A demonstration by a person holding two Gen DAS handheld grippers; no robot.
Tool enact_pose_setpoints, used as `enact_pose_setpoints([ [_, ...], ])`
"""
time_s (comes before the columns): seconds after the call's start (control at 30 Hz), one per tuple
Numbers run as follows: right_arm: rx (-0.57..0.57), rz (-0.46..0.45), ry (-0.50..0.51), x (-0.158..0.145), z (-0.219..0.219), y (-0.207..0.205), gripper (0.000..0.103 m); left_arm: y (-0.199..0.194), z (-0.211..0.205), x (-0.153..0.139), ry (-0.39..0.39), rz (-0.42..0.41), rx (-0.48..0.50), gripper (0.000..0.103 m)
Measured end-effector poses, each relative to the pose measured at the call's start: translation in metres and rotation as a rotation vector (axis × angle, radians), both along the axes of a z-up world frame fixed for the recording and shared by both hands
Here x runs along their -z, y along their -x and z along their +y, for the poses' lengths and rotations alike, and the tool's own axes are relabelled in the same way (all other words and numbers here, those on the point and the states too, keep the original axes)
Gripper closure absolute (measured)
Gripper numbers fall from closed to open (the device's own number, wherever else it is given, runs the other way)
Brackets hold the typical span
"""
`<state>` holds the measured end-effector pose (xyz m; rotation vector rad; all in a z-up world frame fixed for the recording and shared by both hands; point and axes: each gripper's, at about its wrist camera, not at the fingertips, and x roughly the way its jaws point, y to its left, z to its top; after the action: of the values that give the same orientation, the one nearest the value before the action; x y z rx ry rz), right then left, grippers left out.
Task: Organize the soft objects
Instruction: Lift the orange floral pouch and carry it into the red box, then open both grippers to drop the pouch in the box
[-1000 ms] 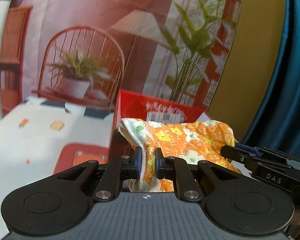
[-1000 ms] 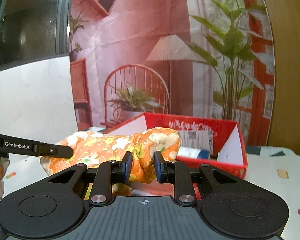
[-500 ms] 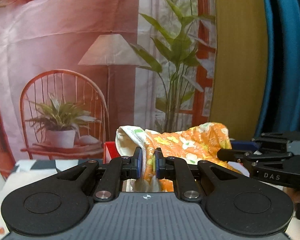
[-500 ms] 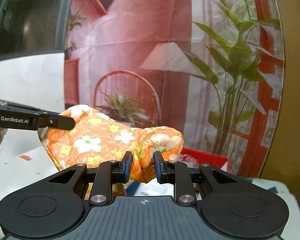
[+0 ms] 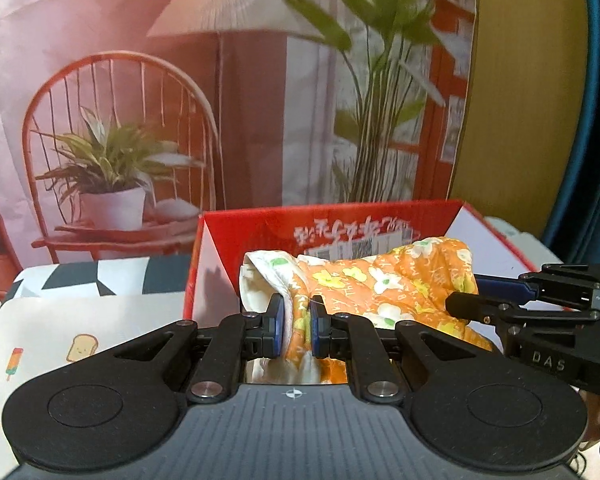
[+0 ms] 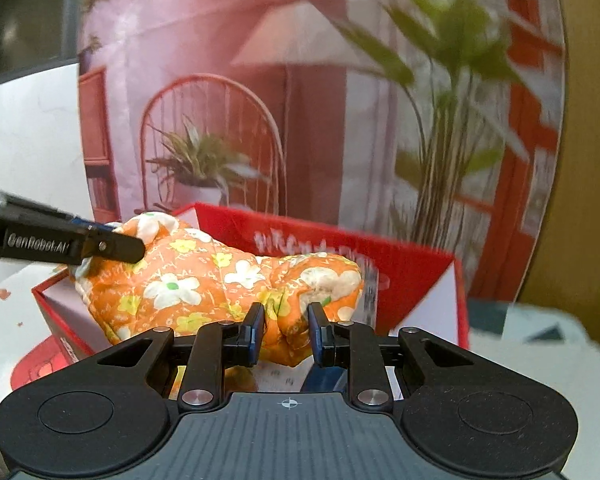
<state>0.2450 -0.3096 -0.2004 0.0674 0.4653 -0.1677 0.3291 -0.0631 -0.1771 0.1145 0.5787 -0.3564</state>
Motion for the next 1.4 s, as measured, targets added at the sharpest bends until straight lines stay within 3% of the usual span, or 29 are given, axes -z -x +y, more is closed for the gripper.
enact_pose_setpoints([
  [0.3, 0.043, 0.044, -0.041, 0.013, -0.005, -0.013, 0.081, -0.016, -0.004, 0.008, -0.006, 0.022, -0.024, 0.087],
  [0.4, 0.054, 0.062, -0.041, 0.014, -0.004, -0.018, 0.080, -0.018, 0.000, 0.011, -0.015, 0.031, -0.045, 0.074],
  [0.47, 0.058, 0.066, -0.042, 0.015, -0.003, -0.018, 0.077, -0.016, 0.004, 0.010, 0.001, 0.024, -0.046, 0.057],
  [0.5, 0.062, 0.069, -0.037, 0.015, -0.003, -0.018, 0.076, -0.015, 0.006, 0.009, 0.006, 0.018, -0.045, 0.055],
  [0.57, 0.075, 0.074, -0.026, 0.015, -0.002, -0.016, 0.070, -0.011, 0.008, 0.006, 0.011, 0.003, -0.045, 0.055],
  [0.77, 0.146, 0.060, 0.012, 0.015, 0.003, -0.004, 0.069, 0.006, 0.016, -0.002, 0.034, -0.021, -0.033, 0.052],
  [1.13, 0.114, -0.077, -0.009, -0.010, 0.033, 0.050, 0.069, 0.073, 0.039, -0.014, 0.131, -0.025, -0.009, 0.052],
  [1.4, 0.074, -0.131, -0.055, -0.015, 0.060, 0.096, 0.069, 0.128, 0.060, 0.007, 0.160, 0.020, -0.014, 0.052],
])
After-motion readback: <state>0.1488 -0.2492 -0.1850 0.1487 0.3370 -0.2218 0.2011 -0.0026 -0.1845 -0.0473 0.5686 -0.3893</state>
